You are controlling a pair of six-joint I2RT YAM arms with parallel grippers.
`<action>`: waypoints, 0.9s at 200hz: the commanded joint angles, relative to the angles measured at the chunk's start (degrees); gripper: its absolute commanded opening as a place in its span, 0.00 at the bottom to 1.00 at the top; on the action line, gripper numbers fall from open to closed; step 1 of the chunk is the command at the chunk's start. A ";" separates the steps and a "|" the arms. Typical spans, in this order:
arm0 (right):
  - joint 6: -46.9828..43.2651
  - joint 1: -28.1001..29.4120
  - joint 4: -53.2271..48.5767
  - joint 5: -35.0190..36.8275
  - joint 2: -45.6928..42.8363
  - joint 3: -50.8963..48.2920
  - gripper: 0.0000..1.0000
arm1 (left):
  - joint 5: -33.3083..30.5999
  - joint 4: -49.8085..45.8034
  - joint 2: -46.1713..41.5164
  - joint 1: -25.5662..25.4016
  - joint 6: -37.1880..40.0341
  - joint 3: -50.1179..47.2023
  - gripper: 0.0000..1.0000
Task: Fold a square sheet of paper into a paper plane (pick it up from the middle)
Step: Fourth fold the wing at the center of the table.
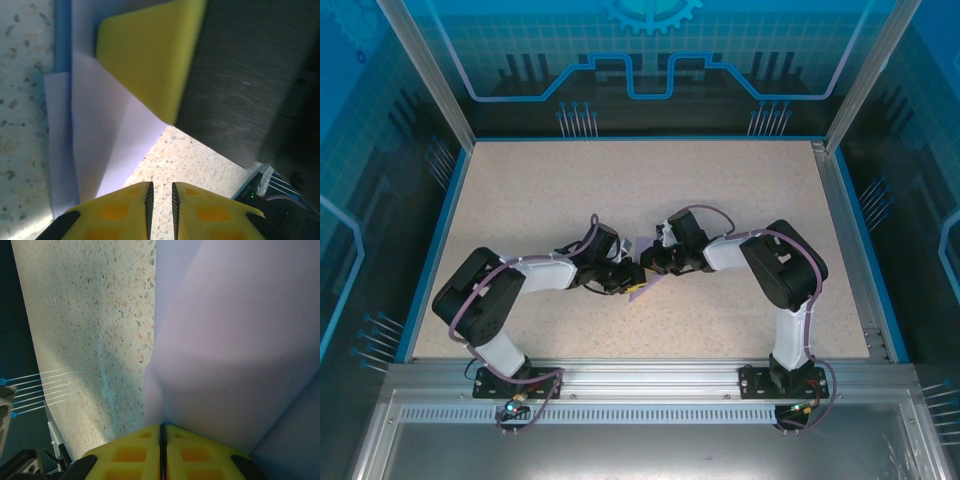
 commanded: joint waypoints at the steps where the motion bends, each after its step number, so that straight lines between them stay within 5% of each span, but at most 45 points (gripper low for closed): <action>1: -0.87 -0.39 -7.38 6.55 4.56 -1.95 0.10 | -1.69 -1.41 1.91 -0.07 0.87 1.14 0.21; 180: -0.93 -0.64 -7.74 6.39 5.10 -2.26 0.10 | -9.52 -14.71 -7.72 -0.09 6.77 -3.80 0.15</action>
